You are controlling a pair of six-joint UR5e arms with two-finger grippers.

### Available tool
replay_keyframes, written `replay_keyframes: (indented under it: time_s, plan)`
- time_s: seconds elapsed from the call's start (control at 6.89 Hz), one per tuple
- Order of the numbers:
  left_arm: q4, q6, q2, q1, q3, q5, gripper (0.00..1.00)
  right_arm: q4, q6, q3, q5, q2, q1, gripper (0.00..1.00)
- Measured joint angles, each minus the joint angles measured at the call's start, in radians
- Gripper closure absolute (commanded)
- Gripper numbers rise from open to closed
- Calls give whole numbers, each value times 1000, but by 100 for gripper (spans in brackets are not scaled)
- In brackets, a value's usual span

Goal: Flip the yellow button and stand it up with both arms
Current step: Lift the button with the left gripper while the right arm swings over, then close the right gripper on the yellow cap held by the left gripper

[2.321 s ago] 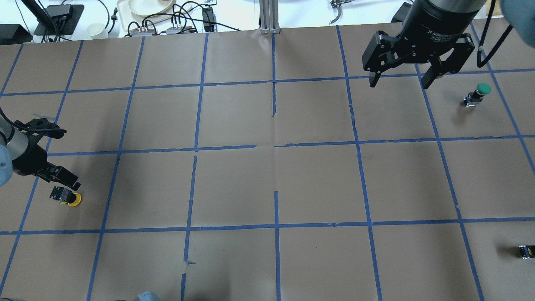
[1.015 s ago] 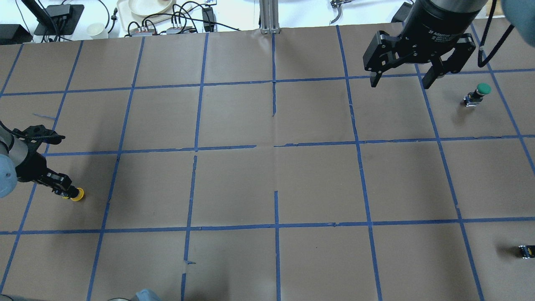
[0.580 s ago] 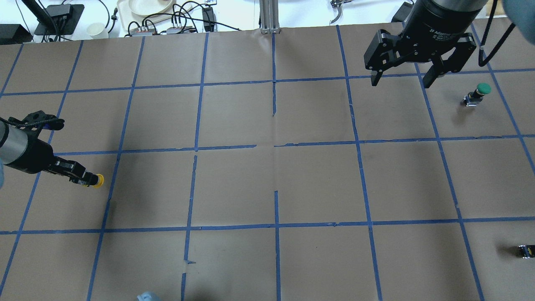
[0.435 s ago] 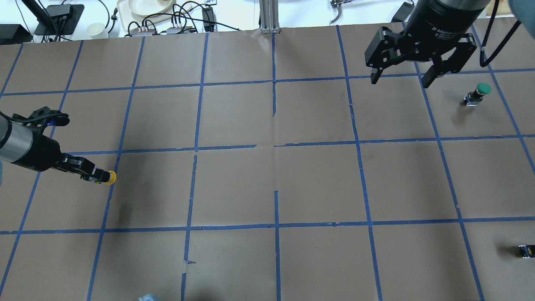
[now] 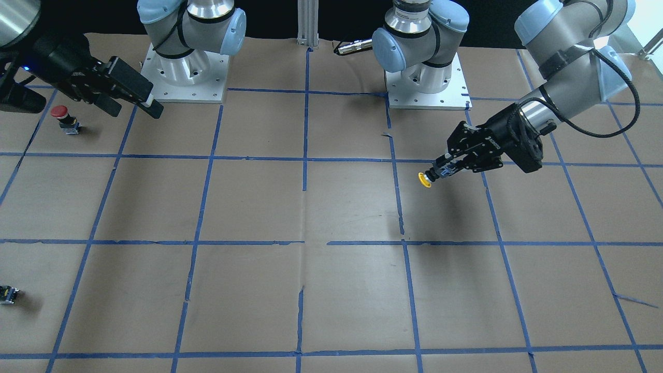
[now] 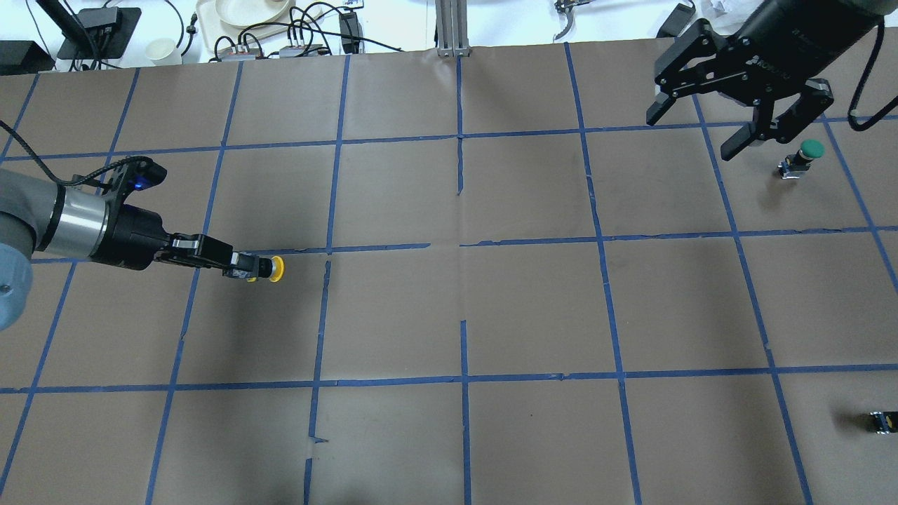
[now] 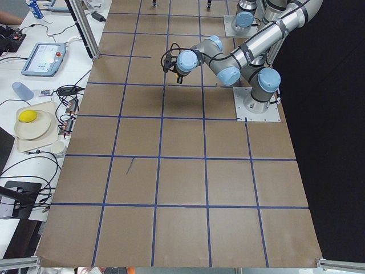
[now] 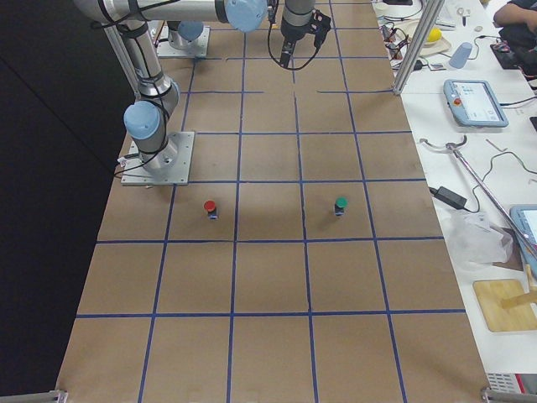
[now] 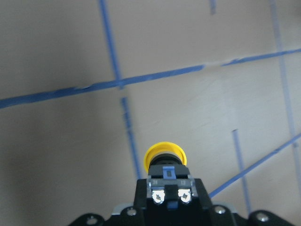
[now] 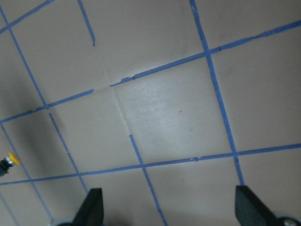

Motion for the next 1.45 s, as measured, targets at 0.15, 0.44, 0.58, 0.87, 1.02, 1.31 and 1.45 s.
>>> replay_keyframes:
  time_s: [0.15,0.44,0.58,0.87,1.02,1.31,1.45]
  plan:
    - [-39,-3,5,-44,-4,-115,95,85,-22,1,90,0,-54,0]
    - [-105,-9,11,-113,-48,-360,95,248,-55,5,310,-5,-110,0]
    - [-123,-9,14,-129,-92,-491,95,311,-55,11,414,-19,-113,0]
    - [-130,-1,18,-191,-173,-741,95,364,-44,71,590,-79,-105,0]
    - [-128,1,20,-240,-196,-857,95,369,-43,122,623,-103,-100,0]
    - [-127,2,27,-318,-214,-1063,95,364,-42,209,639,-103,-69,1]
    - [-130,2,29,-348,-220,-1139,95,356,-40,236,646,-87,-35,1]
